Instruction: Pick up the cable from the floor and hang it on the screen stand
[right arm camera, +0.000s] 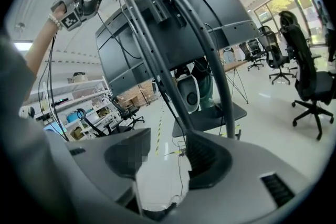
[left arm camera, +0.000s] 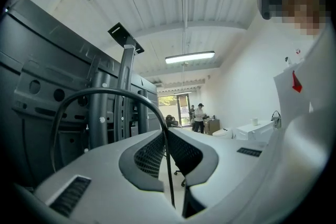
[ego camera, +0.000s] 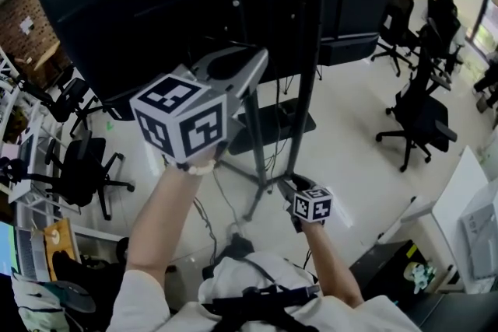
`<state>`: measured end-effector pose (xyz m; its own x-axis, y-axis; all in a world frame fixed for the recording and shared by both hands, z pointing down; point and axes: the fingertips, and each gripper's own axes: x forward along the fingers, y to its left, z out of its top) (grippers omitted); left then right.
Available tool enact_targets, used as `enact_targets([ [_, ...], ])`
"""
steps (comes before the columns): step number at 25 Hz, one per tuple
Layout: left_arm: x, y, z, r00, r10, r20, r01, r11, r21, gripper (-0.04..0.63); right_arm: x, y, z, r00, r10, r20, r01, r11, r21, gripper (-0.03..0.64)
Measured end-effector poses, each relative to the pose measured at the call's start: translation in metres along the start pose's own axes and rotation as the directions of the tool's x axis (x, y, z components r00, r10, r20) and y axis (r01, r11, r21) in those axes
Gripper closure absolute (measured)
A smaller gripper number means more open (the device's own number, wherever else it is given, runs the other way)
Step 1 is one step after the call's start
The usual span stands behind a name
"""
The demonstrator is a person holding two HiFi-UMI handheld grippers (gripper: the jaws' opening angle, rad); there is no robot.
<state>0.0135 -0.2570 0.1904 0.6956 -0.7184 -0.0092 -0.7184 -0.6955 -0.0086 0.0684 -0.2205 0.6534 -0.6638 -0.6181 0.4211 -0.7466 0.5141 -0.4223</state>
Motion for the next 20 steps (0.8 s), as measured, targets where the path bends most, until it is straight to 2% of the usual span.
enact_targets([
  [8, -0.028, 0.008, 0.026, 0.999, 0.000, 0.052, 0.000, 1.000, 0.001, 0.577, 0.050, 0.037, -0.012, 0.997, 0.040, -0.069, -0.048, 0.991, -0.122, 0.402],
  [13, -0.050, 0.012, 0.042, 0.997, 0.007, 0.082, -0.009, 1.000, 0.014, 0.577, 0.078, 0.052, -0.019, 0.994, 0.038, -0.098, -0.054, 0.984, -0.167, 0.418],
  [15, -0.058, 0.016, 0.046, 0.996, 0.015, 0.092, -0.017, 1.000, 0.019, 0.577, 0.084, 0.057, -0.022, 0.994, 0.031, -0.106, -0.050, 0.982, -0.182, 0.488],
  [16, -0.061, 0.019, 0.048, 0.995, 0.019, 0.096, -0.021, 1.000, 0.020, 0.578, 0.085, 0.058, -0.022, 0.994, 0.026, -0.103, -0.045, 0.981, -0.187, 0.499],
  [17, -0.064, 0.022, 0.049, 0.995, 0.025, 0.100, -0.027, 0.999, 0.020, 0.578, 0.085, 0.059, -0.021, 0.995, 0.021, -0.093, -0.039, 0.981, -0.188, 0.588],
  [19, -0.072, 0.036, 0.050, 0.992, 0.048, 0.114, -0.049, 0.999, 0.004, 0.578, 0.081, 0.058, -0.016, 0.998, 0.024, -0.066, -0.035, 0.986, -0.164, 0.594],
  [20, -0.076, 0.045, 0.048, 0.990, 0.060, 0.125, -0.056, 0.998, -0.029, 0.578, 0.077, 0.057, -0.013, 0.998, 0.031, -0.054, -0.038, 0.990, -0.138, 0.594],
])
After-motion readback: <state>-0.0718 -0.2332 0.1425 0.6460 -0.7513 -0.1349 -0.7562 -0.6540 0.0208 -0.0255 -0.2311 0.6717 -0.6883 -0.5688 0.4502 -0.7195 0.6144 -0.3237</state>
